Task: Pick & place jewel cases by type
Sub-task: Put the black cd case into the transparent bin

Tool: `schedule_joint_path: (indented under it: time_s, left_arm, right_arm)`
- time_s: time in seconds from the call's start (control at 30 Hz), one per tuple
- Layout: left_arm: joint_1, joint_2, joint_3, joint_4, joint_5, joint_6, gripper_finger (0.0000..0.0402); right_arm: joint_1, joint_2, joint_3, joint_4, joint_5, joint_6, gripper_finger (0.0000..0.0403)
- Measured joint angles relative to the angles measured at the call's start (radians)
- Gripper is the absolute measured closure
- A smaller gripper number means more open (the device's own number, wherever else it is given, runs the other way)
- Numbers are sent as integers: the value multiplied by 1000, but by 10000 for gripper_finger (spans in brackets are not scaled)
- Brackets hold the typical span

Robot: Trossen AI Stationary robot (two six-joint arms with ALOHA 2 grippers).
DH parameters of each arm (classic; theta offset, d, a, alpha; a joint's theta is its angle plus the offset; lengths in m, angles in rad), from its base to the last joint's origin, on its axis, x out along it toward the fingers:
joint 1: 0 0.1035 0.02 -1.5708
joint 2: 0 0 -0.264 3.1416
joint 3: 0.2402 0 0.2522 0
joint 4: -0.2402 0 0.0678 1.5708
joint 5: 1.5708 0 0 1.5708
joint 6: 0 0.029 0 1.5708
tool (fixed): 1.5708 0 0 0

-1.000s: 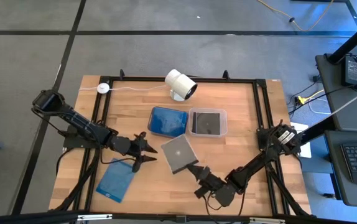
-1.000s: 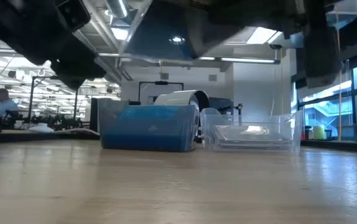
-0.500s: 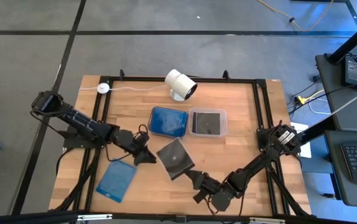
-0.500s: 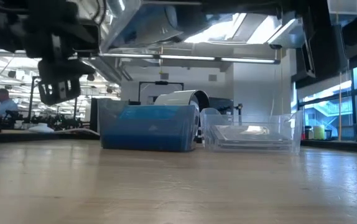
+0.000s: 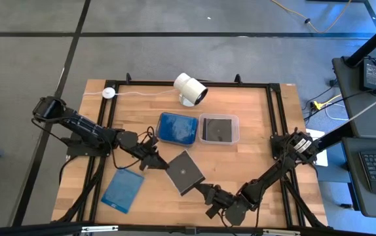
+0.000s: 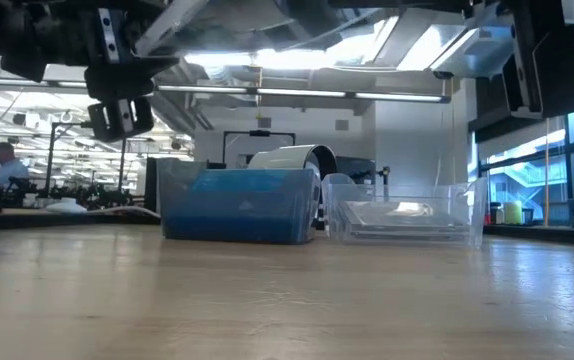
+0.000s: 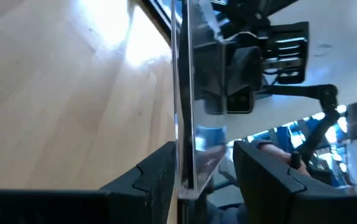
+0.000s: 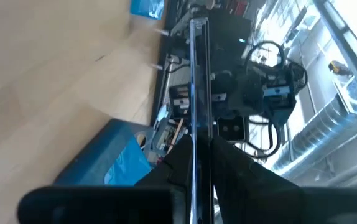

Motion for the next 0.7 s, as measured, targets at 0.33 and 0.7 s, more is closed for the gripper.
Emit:
schedule_joint_path:
  time_s: [0.33, 0.7]
  left_arm:
    - [0, 0, 0, 3, 37, 21, 245]
    - [0, 0, 0, 4, 45, 63, 266]
  right_arm:
    - [-26, 0, 0, 23, -90, -55, 354]
    - [-44, 0, 0, 77, -125, -130, 354]
